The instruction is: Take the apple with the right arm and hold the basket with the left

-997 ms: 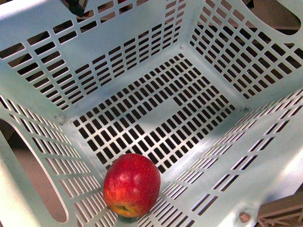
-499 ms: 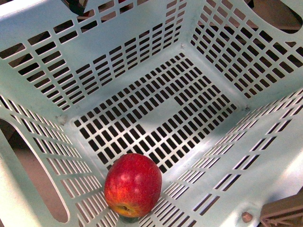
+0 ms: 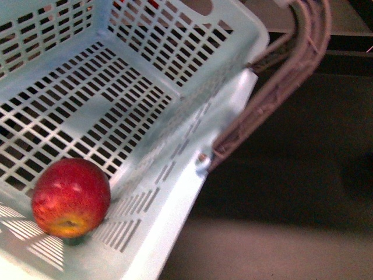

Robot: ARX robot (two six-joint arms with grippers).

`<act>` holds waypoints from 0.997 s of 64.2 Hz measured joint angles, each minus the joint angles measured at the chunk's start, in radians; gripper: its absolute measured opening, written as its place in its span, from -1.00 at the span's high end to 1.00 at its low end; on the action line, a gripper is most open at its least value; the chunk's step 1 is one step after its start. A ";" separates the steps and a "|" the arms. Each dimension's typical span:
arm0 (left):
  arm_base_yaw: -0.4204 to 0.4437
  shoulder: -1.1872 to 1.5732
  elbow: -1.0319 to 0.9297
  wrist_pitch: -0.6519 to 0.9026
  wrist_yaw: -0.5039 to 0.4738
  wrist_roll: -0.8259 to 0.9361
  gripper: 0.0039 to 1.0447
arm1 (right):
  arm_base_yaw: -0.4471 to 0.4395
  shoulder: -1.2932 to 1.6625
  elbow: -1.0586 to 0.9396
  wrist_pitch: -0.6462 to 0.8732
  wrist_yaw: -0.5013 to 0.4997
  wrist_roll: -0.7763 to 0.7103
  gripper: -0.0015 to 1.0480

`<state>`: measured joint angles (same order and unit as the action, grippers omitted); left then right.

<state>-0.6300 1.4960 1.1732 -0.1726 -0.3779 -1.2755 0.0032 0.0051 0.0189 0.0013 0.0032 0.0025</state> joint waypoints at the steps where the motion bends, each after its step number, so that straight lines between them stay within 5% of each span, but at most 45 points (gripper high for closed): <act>1: 0.008 0.002 0.003 0.001 0.002 0.002 0.88 | 0.000 0.000 0.000 0.000 0.000 0.000 -0.79; 36: 0.366 0.018 -0.170 0.138 0.157 -0.208 0.88 | 0.000 0.000 0.000 0.000 -0.001 0.000 -0.83; 64: 0.397 0.141 -0.234 0.185 0.312 -0.290 0.88 | 0.000 0.000 0.000 0.000 -0.001 0.000 -0.83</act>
<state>-0.2333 1.6367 0.9394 0.0128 -0.0658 -1.5658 0.0032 0.0051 0.0189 0.0013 0.0021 0.0029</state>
